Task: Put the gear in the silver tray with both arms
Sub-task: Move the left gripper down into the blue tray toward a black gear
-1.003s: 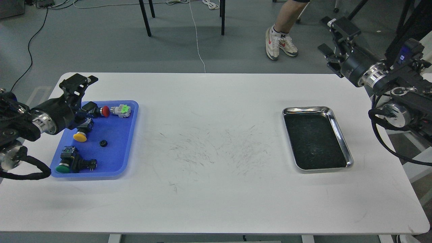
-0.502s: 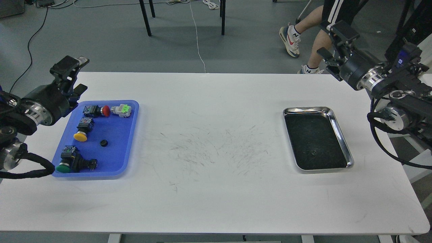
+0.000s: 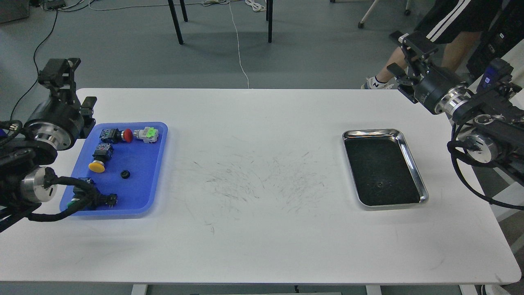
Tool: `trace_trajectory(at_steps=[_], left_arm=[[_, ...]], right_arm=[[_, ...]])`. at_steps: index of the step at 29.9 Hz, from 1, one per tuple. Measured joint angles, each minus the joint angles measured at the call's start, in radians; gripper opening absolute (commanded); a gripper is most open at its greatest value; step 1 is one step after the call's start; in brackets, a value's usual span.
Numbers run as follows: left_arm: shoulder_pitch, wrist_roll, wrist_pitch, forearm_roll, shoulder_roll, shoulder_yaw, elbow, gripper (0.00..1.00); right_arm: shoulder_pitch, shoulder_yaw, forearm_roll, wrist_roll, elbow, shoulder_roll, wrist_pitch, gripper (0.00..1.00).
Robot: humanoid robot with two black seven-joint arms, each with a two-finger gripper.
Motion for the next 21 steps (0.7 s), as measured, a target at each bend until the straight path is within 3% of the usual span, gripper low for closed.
trace_trajectory(at_steps=[8,16,21], left_arm=[[-0.126,0.11,-0.057,0.223,0.049,0.242,-0.002,0.98],[-0.249,0.217,-0.18,0.439,0.109,0.396,0.044,0.98],[-0.328,0.245,-0.187,0.499,0.115,0.498,0.071,0.98]], right_arm=[[-0.004,0.008,0.0,0.001,-0.002,0.005,0.0,0.93],[-0.005,0.007,0.0,0.0,-0.002,0.007,0.0,0.93],[-0.005,0.005,0.0,-0.001,0.0,0.008,0.0,0.93]])
